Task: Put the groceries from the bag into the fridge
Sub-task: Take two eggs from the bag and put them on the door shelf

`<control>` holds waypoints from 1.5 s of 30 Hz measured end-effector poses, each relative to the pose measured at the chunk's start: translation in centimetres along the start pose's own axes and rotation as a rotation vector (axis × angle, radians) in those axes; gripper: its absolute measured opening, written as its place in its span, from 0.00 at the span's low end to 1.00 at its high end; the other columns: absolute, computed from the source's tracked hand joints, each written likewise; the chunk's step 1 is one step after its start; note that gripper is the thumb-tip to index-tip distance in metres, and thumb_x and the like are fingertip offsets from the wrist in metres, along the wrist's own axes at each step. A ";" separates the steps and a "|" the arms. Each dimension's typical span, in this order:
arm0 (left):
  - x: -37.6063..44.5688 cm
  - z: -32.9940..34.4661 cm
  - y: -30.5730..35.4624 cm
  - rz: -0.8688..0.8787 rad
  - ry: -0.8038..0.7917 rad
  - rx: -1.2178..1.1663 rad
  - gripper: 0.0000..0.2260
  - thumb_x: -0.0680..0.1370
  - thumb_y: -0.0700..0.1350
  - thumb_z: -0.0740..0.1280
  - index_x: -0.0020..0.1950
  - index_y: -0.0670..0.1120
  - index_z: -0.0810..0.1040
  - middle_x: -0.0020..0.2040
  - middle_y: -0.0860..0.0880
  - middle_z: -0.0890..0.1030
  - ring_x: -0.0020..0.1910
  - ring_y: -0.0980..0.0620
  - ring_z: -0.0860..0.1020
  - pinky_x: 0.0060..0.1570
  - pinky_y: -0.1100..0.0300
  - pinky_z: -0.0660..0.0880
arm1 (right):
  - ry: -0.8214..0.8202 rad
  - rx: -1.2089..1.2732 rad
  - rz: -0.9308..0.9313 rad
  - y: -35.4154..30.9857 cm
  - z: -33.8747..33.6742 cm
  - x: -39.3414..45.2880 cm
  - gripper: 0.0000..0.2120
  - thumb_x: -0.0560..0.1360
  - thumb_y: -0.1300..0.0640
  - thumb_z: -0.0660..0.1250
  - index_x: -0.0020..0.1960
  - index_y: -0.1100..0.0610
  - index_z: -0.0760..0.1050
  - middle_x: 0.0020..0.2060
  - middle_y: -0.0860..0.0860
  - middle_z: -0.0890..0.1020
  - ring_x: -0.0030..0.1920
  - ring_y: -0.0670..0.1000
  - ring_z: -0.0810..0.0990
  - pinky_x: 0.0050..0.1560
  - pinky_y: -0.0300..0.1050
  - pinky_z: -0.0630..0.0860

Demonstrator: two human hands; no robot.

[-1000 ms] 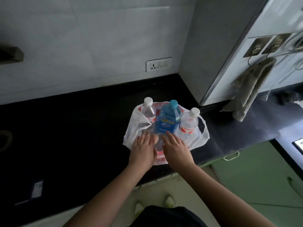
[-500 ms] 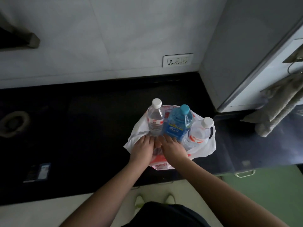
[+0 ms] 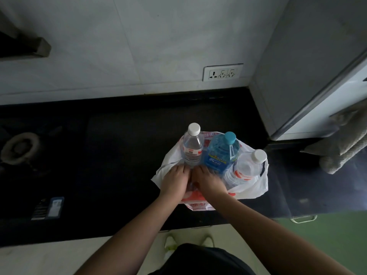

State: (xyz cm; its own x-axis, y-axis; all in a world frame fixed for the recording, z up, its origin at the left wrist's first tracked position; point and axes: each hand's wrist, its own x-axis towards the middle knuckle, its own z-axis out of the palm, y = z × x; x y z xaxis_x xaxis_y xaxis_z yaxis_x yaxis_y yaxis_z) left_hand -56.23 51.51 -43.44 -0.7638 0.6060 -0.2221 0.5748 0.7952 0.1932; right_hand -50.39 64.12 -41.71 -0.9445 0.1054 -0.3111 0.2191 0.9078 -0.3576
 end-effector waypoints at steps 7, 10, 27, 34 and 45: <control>-0.4 -0.6 0.0 -0.014 0.016 -0.043 0.20 0.72 0.45 0.73 0.63 0.45 0.74 0.61 0.47 0.79 0.62 0.49 0.76 0.64 0.58 0.69 | -0.044 0.018 0.029 0.0 -0.1 -0.1 0.16 0.77 0.55 0.64 0.63 0.53 0.68 0.62 0.54 0.72 0.63 0.56 0.72 0.61 0.50 0.72; -0.8 -0.7 0.0 -0.030 0.038 -0.067 0.22 0.72 0.45 0.73 0.65 0.45 0.73 0.62 0.47 0.78 0.63 0.50 0.76 0.64 0.58 0.70 | -0.045 -0.026 0.033 0.1 -0.3 -0.8 0.20 0.76 0.54 0.65 0.66 0.53 0.67 0.65 0.55 0.70 0.66 0.58 0.69 0.64 0.52 0.70; -8.1 -8.6 -1.2 -0.160 -0.045 -1.353 0.26 0.73 0.46 0.75 0.69 0.60 0.72 0.62 0.59 0.78 0.58 0.60 0.79 0.53 0.62 0.77 | 0.246 0.731 0.231 -2.4 -4.4 -8.7 0.17 0.73 0.46 0.70 0.61 0.47 0.73 0.56 0.46 0.76 0.51 0.45 0.79 0.52 0.43 0.79; -9.9 -10.1 -2.6 -0.122 -0.276 -1.885 0.25 0.71 0.37 0.75 0.68 0.45 0.76 0.67 0.42 0.76 0.57 0.50 0.81 0.52 0.58 0.79 | 0.168 1.741 0.212 -4.6 -5.7 -12.3 0.23 0.69 0.45 0.72 0.59 0.56 0.78 0.54 0.59 0.82 0.55 0.57 0.82 0.56 0.49 0.78; -13.6 -11.7 -2.5 0.074 -0.464 -2.034 0.38 0.63 0.45 0.83 0.71 0.50 0.73 0.66 0.39 0.78 0.61 0.42 0.80 0.54 0.58 0.79 | 0.210 2.211 0.216 -6.9 -6.1 -15.2 0.20 0.79 0.54 0.60 0.67 0.61 0.69 0.58 0.66 0.79 0.52 0.59 0.82 0.46 0.45 0.81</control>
State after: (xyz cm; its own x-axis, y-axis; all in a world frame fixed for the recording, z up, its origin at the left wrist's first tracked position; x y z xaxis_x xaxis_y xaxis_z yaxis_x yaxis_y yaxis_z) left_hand -50.68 41.07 -29.74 -0.4607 0.8448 -0.2722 -0.7175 -0.1739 0.6745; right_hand -39.01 58.77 -29.10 -0.8475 0.2759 -0.4535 -0.0068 -0.8599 -0.5104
